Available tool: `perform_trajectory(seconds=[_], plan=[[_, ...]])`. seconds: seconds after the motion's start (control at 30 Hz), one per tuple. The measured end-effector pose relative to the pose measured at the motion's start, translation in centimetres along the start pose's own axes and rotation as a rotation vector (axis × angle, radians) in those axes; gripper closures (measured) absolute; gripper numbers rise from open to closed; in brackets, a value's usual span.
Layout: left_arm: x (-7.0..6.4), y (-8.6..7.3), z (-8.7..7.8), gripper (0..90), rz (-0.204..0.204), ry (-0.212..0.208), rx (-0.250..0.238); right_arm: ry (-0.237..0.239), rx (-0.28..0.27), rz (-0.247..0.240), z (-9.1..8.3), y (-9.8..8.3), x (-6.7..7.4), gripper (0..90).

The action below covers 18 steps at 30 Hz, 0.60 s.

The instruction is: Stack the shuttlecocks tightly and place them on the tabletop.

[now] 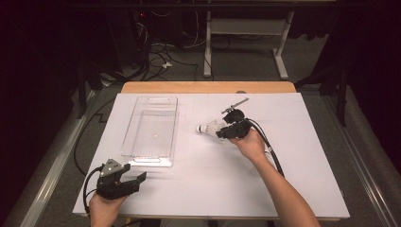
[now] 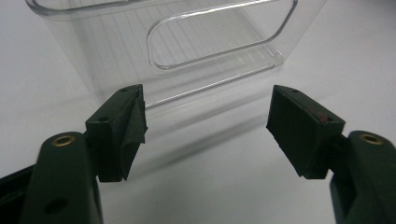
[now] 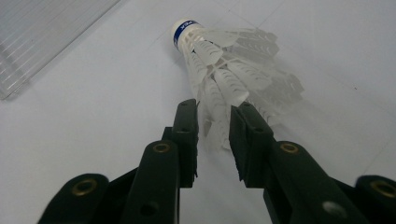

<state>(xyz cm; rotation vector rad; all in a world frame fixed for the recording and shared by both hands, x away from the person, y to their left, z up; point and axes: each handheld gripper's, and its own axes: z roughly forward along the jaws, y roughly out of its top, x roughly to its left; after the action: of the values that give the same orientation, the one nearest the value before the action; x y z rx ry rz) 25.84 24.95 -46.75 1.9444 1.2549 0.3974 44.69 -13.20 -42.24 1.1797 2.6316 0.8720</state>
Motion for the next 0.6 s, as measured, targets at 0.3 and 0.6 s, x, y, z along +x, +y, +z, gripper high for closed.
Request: perform_trajectory(seconds=[0.3, 0.6], plan=[[-0.04, -0.02, -0.02, 29.2, -0.001, 0.000, -0.001, -0.011, -0.017, 0.009, -0.46, -0.18, -0.04, 64.6], [-0.01, -0.03, -0.02, 29.2, -0.001, 0.000, -0.003, -0.011, -0.018, 0.017, -0.53, -0.74, -0.27, 63.9]])
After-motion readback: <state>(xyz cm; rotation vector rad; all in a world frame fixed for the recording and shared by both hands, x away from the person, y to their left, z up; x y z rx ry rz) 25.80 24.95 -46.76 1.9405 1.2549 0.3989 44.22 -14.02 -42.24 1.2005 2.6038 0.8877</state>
